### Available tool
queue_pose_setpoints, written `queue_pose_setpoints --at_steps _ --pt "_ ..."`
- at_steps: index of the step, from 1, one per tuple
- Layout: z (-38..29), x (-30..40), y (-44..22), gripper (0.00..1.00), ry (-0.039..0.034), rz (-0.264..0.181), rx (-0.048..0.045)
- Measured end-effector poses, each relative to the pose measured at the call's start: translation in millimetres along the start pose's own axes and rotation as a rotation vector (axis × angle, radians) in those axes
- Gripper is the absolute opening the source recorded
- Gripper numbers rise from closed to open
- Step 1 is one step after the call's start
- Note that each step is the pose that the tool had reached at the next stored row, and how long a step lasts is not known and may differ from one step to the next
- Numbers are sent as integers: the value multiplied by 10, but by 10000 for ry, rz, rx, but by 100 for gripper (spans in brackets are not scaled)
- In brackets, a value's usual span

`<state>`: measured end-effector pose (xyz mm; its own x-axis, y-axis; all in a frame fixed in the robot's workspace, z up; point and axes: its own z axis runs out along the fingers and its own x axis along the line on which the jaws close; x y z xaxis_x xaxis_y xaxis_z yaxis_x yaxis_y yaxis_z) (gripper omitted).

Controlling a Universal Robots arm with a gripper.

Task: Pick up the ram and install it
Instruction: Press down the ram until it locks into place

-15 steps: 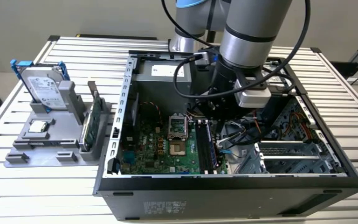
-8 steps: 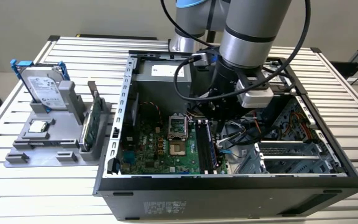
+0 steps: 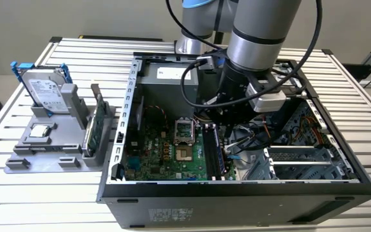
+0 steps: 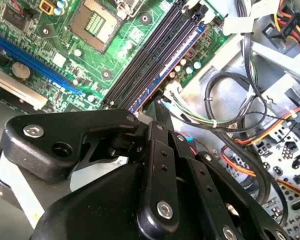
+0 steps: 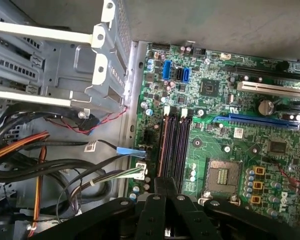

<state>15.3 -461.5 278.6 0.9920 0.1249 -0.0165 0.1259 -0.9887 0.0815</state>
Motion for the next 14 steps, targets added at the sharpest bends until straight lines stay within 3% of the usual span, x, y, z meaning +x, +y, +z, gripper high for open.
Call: queue_pose_setpoints --at_steps 14 --pt "42 -7 -4 0 80 -980 -18"
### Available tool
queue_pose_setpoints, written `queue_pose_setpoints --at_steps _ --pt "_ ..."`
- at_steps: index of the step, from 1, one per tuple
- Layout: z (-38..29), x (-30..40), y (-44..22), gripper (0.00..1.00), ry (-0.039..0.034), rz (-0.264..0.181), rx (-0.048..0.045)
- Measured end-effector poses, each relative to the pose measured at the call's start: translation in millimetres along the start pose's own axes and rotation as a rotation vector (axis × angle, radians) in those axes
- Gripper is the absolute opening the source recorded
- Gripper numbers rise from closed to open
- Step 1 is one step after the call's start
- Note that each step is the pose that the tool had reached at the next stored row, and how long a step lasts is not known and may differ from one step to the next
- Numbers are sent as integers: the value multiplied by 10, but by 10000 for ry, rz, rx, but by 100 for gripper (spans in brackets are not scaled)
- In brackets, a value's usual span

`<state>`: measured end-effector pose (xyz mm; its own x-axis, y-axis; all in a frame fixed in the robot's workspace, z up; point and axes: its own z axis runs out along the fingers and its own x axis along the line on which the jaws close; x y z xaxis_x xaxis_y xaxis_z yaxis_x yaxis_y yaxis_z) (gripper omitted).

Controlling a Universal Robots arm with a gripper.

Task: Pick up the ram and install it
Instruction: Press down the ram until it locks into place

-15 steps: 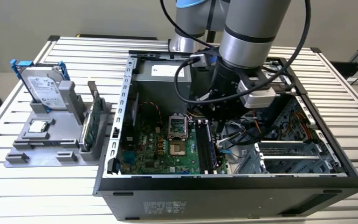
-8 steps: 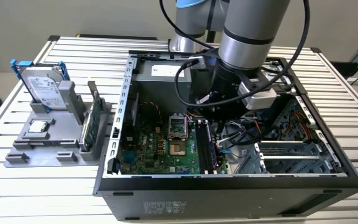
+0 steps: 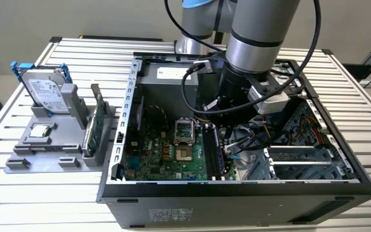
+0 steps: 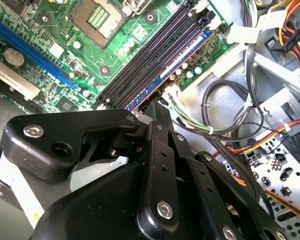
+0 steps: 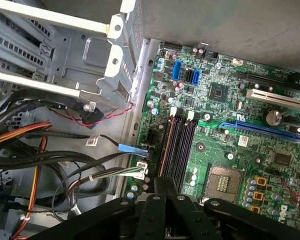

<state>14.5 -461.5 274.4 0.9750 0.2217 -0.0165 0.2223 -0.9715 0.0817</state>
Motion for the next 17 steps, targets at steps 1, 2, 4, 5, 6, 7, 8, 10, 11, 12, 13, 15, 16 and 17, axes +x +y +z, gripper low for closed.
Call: queue_pose_setpoints --at_steps 1,2,4,5,6,7,8,10,11,12,13,15,16,17 --pt "0 -1 0 0 10 -126 -2" --pt "1 -2 0 0 22 -264 -5" --pt "2 -3 -1 0 47 -577 -11" --pt "2 -4 -1 0 59 -730 -15" --pt "3 -6 -2 0 72 -888 -19" --pt "4 -7 -2 0 84 -1041 -22" --pt "6 -8 -3 0 96 -1193 -25" --pt "10 -11 -3 0 122 -1507 -30" --pt "11 -11 -4 0 134 -1652 -34" --pt "13 -12 -4 0 145 -1796 -36" --pt "15 -13 -5 0 157 -1930 -39" --pt "21 -15 -6 0 182 -2222 -43" --pt "25 -16 -6 0 194 -2370 -45" --pt "29 -18 -7 0 206 -2519 -48"
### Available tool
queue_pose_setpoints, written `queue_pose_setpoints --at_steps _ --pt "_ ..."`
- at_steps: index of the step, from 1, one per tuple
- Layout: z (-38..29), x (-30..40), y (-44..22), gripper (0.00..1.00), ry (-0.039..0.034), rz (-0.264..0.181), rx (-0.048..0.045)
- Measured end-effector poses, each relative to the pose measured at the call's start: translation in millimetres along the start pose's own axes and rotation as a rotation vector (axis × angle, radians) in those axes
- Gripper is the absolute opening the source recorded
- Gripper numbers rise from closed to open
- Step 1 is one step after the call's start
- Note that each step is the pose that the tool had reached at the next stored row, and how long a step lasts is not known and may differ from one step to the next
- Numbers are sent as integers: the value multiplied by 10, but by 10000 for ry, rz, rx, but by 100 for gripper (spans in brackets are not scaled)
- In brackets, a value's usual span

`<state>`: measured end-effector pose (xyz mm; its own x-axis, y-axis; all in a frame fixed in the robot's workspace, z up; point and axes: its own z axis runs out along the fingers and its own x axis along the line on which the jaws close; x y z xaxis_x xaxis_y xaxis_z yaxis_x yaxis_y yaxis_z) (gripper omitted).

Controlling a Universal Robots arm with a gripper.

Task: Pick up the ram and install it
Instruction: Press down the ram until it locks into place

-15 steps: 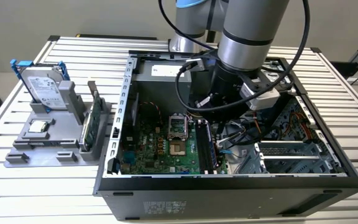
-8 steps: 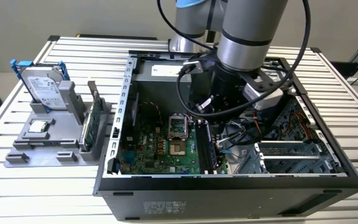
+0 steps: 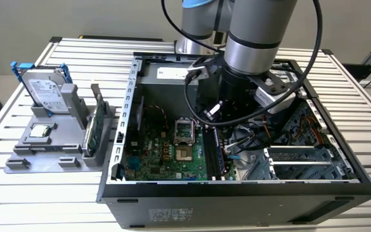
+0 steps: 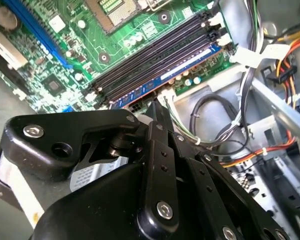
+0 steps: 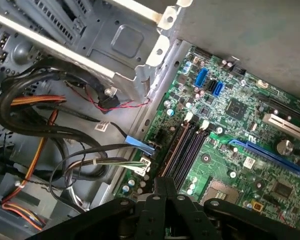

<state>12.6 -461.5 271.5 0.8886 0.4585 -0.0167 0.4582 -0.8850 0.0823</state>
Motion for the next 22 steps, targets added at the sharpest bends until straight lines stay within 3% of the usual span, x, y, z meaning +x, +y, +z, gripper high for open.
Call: queue_pose_setpoints --at_steps 22 --pt "92 -36 -27 0 260 -3162 -56"
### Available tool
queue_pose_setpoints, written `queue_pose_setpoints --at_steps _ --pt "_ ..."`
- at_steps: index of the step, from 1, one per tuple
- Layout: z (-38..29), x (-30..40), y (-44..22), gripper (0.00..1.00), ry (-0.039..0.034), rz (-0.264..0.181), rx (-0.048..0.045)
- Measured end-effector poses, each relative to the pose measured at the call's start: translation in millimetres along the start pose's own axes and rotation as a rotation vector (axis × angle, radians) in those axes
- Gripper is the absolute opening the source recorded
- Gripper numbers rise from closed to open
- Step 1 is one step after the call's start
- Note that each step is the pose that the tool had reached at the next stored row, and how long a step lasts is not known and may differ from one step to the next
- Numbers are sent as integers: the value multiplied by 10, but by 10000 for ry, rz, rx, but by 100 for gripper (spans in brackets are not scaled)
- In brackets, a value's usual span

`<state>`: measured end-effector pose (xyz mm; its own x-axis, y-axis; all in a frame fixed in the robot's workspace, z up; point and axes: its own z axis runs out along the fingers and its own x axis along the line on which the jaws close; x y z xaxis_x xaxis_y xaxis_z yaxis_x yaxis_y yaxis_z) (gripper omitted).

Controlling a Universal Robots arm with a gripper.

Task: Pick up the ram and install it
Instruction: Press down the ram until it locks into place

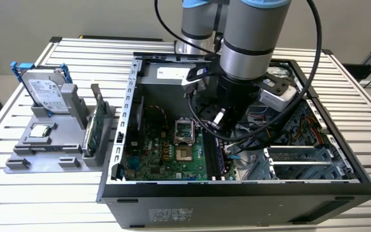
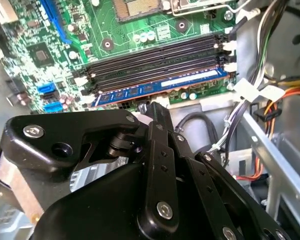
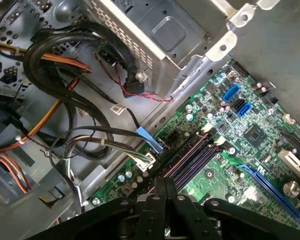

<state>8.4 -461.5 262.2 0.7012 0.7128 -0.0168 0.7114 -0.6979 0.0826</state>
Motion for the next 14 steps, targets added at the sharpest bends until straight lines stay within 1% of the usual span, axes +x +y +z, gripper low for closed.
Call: queue_pose_setpoints --at_steps 14 --pt "21 -4 -7 0 210 -2497 -40"
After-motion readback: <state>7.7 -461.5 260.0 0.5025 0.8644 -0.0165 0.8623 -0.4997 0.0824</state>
